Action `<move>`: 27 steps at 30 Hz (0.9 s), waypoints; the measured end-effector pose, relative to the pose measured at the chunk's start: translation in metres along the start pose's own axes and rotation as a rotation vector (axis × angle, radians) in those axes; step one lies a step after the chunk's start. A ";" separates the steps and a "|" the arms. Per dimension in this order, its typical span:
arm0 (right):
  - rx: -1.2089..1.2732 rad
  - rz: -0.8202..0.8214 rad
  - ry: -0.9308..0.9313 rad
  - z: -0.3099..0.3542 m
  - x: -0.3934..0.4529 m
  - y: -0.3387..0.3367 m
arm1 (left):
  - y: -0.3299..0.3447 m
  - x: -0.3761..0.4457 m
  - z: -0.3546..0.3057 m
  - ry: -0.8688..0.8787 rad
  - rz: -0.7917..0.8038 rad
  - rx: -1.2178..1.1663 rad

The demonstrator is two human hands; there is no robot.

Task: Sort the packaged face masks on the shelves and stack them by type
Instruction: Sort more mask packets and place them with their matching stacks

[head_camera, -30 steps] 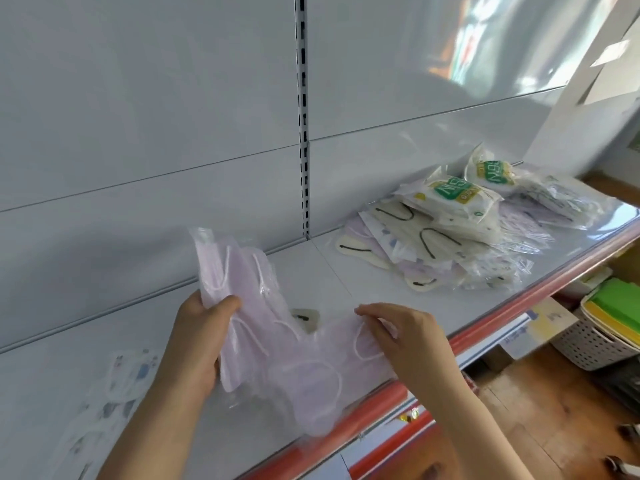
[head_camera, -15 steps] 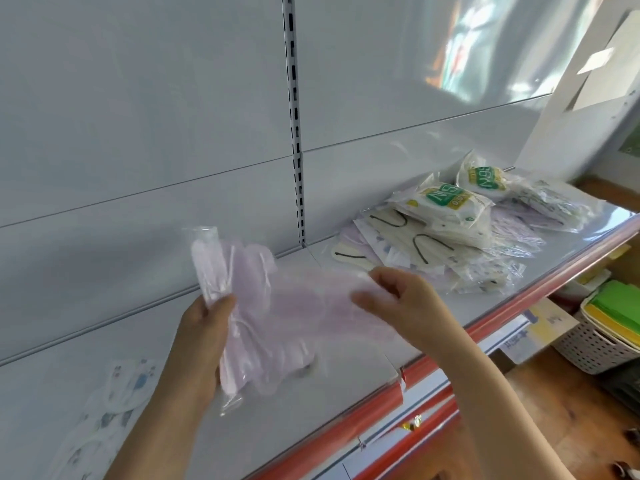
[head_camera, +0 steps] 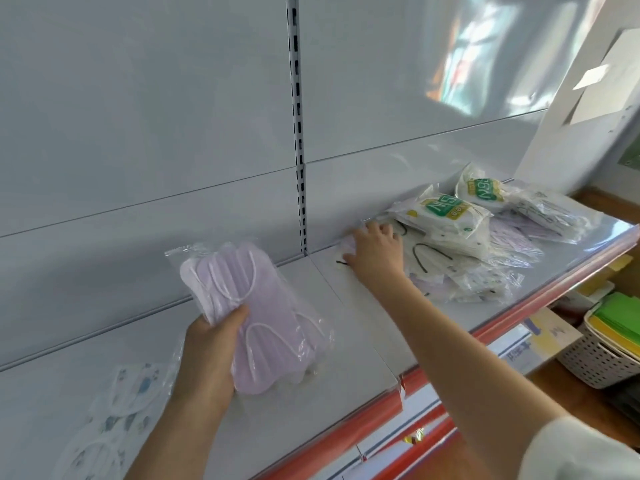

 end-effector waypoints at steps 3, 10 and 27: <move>0.032 0.021 0.022 -0.019 0.027 0.014 | -0.007 -0.007 0.004 -0.021 0.019 0.011; 0.434 -0.430 -0.129 -0.001 -0.019 -0.020 | -0.014 -0.006 0.004 -0.032 0.032 -0.021; 0.332 -0.202 -0.314 -0.010 -0.107 -0.023 | -0.007 0.005 0.014 -0.187 0.342 -0.103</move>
Point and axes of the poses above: each hand's wrist, its own x-axis towards the middle knuckle, its own y-axis out of the palm, z = x × y, the point moved 4 cm from there along x, towards the middle knuckle, and after that the axes turned 7 degrees about z, right-handed, at the moved point
